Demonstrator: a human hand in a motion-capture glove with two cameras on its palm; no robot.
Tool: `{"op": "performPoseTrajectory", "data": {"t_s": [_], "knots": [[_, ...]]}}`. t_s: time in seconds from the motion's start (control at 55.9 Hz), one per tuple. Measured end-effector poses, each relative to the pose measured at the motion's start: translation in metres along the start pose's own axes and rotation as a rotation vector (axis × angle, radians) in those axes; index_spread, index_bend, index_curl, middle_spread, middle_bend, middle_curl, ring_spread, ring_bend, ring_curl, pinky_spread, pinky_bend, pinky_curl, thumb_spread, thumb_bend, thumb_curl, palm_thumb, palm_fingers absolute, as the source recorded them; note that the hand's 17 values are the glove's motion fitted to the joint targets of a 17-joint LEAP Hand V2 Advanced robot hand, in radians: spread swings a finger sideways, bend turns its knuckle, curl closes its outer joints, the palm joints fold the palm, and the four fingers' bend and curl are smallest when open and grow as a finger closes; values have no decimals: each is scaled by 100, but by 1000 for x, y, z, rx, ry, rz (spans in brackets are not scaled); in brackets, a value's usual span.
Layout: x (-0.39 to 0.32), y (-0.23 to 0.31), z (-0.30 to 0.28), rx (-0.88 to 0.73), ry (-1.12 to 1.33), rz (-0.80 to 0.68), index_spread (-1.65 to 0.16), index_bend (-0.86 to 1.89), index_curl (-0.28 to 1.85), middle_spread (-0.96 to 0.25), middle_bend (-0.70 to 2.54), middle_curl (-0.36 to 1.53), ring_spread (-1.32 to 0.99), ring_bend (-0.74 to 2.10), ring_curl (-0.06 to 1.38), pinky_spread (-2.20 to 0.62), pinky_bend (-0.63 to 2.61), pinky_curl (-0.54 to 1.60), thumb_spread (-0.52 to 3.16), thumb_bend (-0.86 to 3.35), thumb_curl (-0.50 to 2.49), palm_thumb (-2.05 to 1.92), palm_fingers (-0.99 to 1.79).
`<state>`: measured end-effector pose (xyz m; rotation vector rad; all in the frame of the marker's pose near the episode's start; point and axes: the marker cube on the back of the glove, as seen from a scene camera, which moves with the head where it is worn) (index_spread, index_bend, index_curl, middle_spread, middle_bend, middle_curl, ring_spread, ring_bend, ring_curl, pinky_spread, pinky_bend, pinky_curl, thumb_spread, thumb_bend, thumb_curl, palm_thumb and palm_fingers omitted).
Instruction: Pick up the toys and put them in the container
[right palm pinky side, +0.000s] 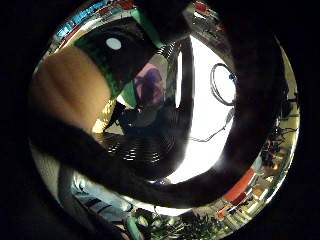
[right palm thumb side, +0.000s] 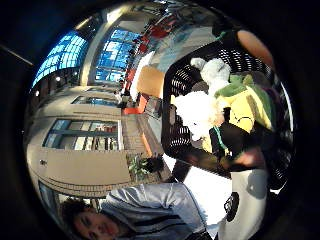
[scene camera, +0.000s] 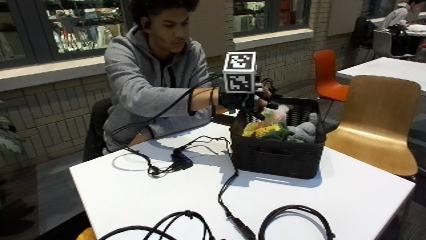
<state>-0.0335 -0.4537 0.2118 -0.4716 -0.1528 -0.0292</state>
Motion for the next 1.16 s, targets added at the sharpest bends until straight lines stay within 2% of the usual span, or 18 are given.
{"op": "performPoseTrajectory", "data": {"t_s": [0.214,0.429,0.59,0.769,0.929,1.162], "knots": [[17,54,-15,3,106,40,-33,38,60,-2,13,24,2,14,21,11,88,35,144,26,62,40,-16],[69,190,-21,-19,290,170,-32,38,58,1,14,24,1,16,19,11,83,33,152,26,54,39,-9],[128,291,-21,9,250,381,-31,43,58,2,15,24,1,16,18,10,80,32,155,26,49,38,-7],[181,380,-17,80,210,492,-30,45,57,2,15,24,1,18,18,10,79,32,158,26,45,36,-6],[213,414,-5,115,168,523,-29,49,57,3,15,24,0,18,19,10,77,32,159,28,43,37,-3],[226,424,5,145,152,493,-27,51,57,3,16,25,0,18,19,10,77,32,160,32,40,37,-3]]}}
